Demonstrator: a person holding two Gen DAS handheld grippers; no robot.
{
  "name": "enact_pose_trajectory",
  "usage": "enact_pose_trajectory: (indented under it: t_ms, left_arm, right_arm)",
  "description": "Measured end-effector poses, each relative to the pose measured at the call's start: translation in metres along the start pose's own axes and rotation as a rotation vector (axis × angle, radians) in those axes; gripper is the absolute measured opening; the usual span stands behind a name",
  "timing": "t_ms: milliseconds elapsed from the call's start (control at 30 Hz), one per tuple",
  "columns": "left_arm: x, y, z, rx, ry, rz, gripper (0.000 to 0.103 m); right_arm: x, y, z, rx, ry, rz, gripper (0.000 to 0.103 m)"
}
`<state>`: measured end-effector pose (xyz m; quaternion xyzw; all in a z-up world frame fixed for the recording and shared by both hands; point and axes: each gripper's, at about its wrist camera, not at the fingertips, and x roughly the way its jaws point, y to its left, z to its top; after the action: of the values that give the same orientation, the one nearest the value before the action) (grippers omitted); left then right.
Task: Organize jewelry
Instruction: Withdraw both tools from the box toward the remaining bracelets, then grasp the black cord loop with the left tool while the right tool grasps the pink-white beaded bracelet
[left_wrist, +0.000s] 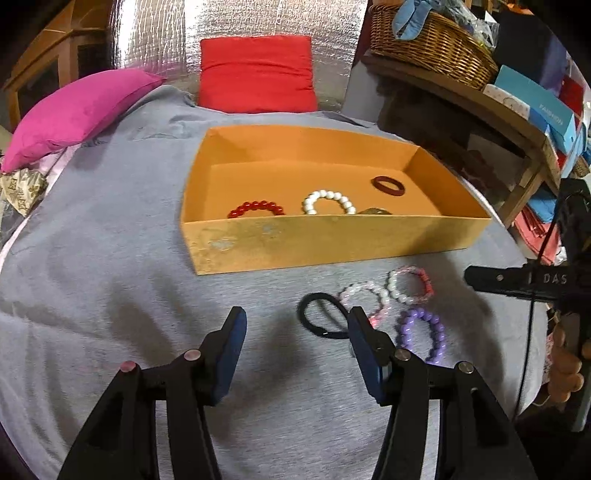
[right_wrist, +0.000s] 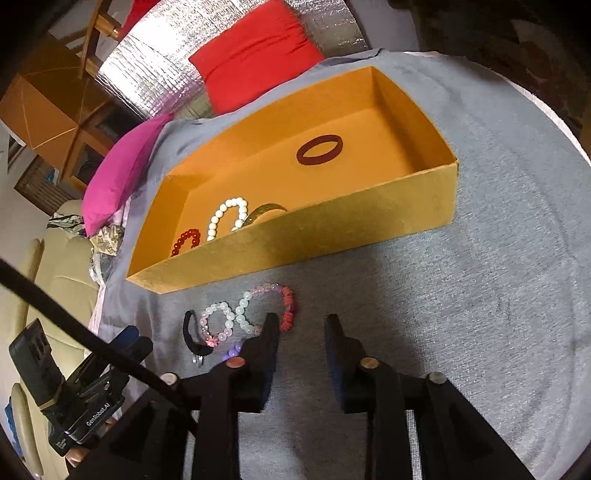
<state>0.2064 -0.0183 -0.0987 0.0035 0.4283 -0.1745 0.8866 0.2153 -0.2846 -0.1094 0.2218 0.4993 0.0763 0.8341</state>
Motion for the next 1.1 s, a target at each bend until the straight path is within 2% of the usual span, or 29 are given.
enact_pose_trajectory:
  t_ms: [233, 467, 633, 667, 700, 733, 767, 800, 867, 900, 1100]
  left_arm:
    - [0.012, -0.015, 0.001, 0.007, 0.019, -0.024, 0.06]
    - [0.024, -0.022, 0.001, 0.002, 0.052, -0.037, 0.06]
    - [0.035, -0.02, 0.0, -0.024, 0.08, -0.062, 0.059]
    - [0.037, -0.02, -0.001, -0.026, 0.088, -0.064, 0.052]
    - [0.04, -0.019, -0.002, -0.029, 0.101, -0.066, 0.043]
    - [0.041, -0.018, -0.002, -0.031, 0.108, -0.069, 0.038]
    - [0.043, -0.017, -0.003, -0.035, 0.114, -0.076, 0.03]
    - [0.043, -0.017, -0.004, -0.036, 0.115, -0.075, 0.023]
    - [0.041, -0.016, -0.004, -0.025, 0.112, -0.07, 0.014]
    - [0.04, -0.015, -0.005, -0.02, 0.113, -0.066, 0.011]
    - [0.032, -0.006, -0.008, -0.004, 0.112, -0.07, 0.009]
  right_arm:
    - [0.004, 0.007, -0.002, -0.015, -0.015, 0.001, 0.037]
    - [0.025, 0.018, 0.002, -0.031, 0.002, -0.021, 0.037]
    - [0.038, 0.025, 0.006, -0.053, -0.013, -0.071, 0.037]
    - [0.042, 0.025, 0.007, -0.052, -0.009, -0.074, 0.037]
    - [0.046, 0.026, 0.008, -0.056, -0.006, -0.078, 0.031]
    - [0.049, 0.027, 0.008, -0.068, -0.003, -0.09, 0.022]
    - [0.052, 0.03, 0.007, -0.095, -0.005, -0.119, 0.019]
    - [0.053, 0.033, 0.006, -0.125, -0.014, -0.154, 0.01]
    - [0.052, 0.036, 0.006, -0.147, -0.023, -0.171, 0.009]
    - [0.05, 0.035, 0.006, -0.145, -0.027, -0.172, 0.008]
    - [0.03, 0.015, 0.009, -0.092, -0.052, -0.158, 0.008]
